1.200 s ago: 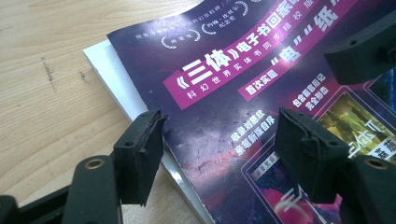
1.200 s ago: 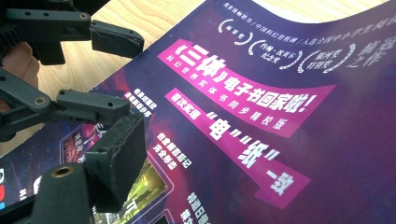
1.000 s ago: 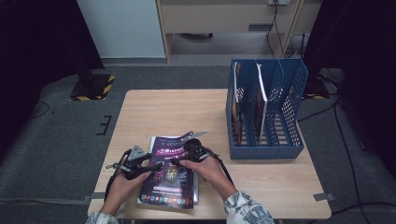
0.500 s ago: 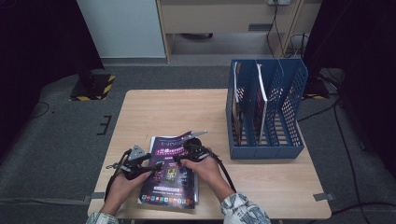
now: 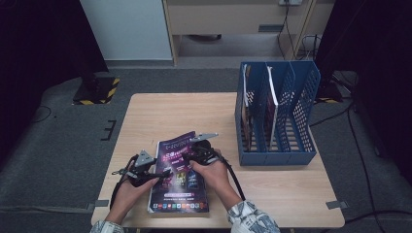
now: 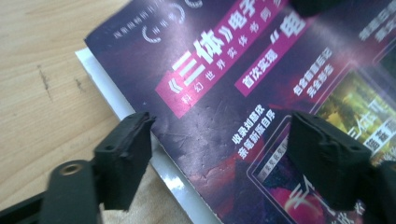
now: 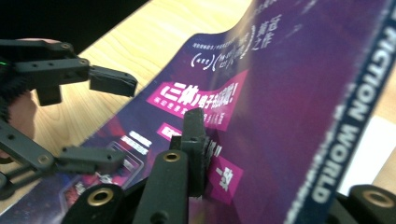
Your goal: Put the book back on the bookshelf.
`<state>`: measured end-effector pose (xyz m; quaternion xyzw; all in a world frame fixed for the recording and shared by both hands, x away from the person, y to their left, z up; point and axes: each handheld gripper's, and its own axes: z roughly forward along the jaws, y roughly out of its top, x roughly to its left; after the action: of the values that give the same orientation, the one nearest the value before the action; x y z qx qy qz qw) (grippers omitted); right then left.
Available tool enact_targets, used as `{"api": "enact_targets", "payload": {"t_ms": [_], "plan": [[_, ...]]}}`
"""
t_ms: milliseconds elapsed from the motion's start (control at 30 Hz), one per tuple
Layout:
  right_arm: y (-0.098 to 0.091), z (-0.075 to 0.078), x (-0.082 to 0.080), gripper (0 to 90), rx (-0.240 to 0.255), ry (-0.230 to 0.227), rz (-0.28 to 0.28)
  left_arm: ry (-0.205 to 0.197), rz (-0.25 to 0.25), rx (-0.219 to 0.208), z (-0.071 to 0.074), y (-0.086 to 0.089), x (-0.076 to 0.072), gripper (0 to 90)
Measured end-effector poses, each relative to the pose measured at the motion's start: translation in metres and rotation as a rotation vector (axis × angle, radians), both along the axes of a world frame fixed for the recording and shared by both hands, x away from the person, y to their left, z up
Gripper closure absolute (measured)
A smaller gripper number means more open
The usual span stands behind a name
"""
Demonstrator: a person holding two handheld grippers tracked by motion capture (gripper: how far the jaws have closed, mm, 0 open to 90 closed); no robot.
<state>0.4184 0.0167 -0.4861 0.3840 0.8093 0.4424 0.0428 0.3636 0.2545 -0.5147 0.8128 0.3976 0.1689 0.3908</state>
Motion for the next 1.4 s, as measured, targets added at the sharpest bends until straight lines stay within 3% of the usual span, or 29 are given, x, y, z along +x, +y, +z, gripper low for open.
{"api": "enact_targets", "payload": {"t_ms": [167, 200, 333, 600, 833, 1300, 1400], "plan": [[0.0, 0.014, -0.004, 79.0, -0.005, -0.059, 0.018, -0.023, -0.006, -0.028, 0.004, 0.001, -0.001, 16.6], [-0.001, 0.019, -0.005, 79.3, -0.004, -0.091, 0.023, -0.022, -0.002, -0.037, 0.004, 0.002, -0.001, 16.5], [-0.004, 0.026, -0.005, 79.9, -0.003, -0.122, 0.02, 0.002, 0.013, -0.066, 0.003, 0.006, 0.001, 17.0], [-0.005, 0.034, -0.006, 80.4, 0.011, -0.198, 0.044, 0.026, -0.016, -0.056, 0.0, 0.002, 0.002, 16.6], [-0.005, 0.046, -0.01, 81.4, 0.046, -0.274, 0.052, 0.038, -0.025, -0.076, 0.0, 0.002, 0.002, 15.1], [-0.006, 0.054, -0.012, 81.9, 0.086, -0.316, 0.07, 0.05, -0.042, -0.103, 0.0, 0.0, 0.002, 15.9], [-0.007, 0.056, -0.012, 82.1, 0.096, -0.327, 0.069, 0.056, -0.075, -0.113, 0.0, -0.001, 0.002, 18.8]]}}
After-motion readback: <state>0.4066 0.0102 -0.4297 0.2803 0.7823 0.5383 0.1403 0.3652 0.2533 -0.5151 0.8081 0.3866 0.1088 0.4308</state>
